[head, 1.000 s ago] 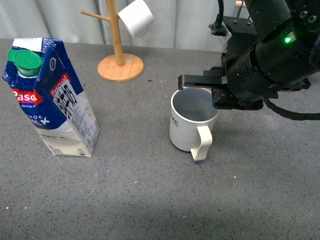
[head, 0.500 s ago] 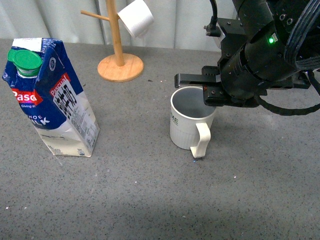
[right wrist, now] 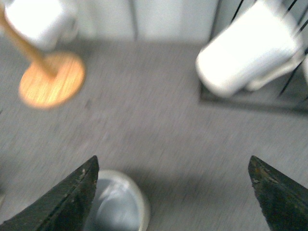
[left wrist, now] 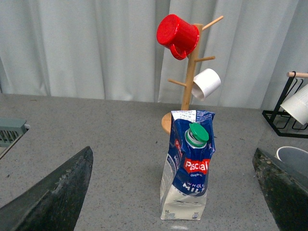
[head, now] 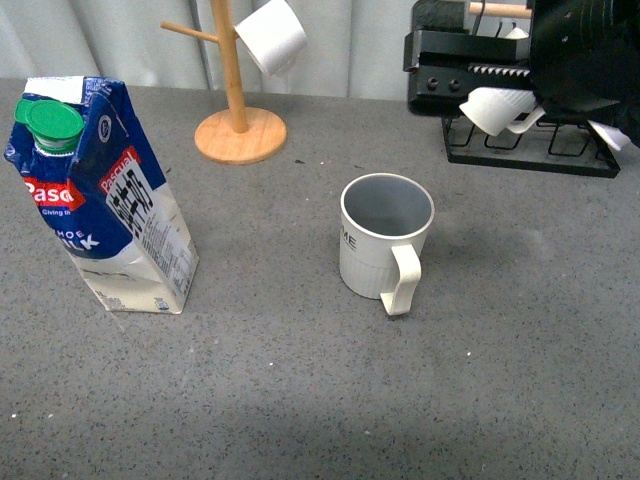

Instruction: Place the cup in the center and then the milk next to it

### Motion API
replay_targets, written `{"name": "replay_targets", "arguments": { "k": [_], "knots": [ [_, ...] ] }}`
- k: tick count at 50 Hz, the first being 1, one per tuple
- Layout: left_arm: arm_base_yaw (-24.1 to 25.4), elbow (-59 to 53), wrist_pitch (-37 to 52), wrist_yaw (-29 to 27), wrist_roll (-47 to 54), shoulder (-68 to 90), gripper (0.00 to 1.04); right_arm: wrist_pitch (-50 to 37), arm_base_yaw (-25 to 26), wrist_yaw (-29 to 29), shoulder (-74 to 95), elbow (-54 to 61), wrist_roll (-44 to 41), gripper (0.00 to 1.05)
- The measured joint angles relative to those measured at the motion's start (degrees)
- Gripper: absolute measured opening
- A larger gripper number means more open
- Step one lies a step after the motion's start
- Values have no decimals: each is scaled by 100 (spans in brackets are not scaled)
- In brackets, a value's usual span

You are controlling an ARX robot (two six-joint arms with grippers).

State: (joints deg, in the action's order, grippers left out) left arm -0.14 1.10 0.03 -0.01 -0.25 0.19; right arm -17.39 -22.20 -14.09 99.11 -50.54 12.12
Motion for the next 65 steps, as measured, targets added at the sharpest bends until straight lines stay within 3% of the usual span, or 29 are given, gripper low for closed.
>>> {"name": "replay_targets", "arguments": {
  "k": [1,3,5,8,17,21,45,49,65],
  "knots": [
    [0,0,0,0,0,0,98,-988,24,-332,26,356,-264,85],
    [0,0,0,2,0,0,98,-2428,129,-470,9,1025,-603,76],
    [0,0,0,-17,0,4,98,-3580,271,-437,-44,1606,-855,67],
    [0,0,0,-11,0,-4,98,-4647,468,-297,-297,2225,-1032,55],
    [0,2,0,-2,0,-2,98,-4946,992,190,-1486,3407,-1187,12],
    [0,0,0,-4,0,-2,98,-4857,1113,328,-1810,3659,-1215,0],
    [0,0,0,-2,0,-2,98,-3576,1727,938,-4142,4701,-1213,1],
    [0,0,0,-2,0,-2,98,-3268,2033,1342,-4542,4795,-1213,1],
    [0,0,0,-2,0,-2,98,-2015,2205,1399,-6037,4999,-1213,1]
  ]
}}
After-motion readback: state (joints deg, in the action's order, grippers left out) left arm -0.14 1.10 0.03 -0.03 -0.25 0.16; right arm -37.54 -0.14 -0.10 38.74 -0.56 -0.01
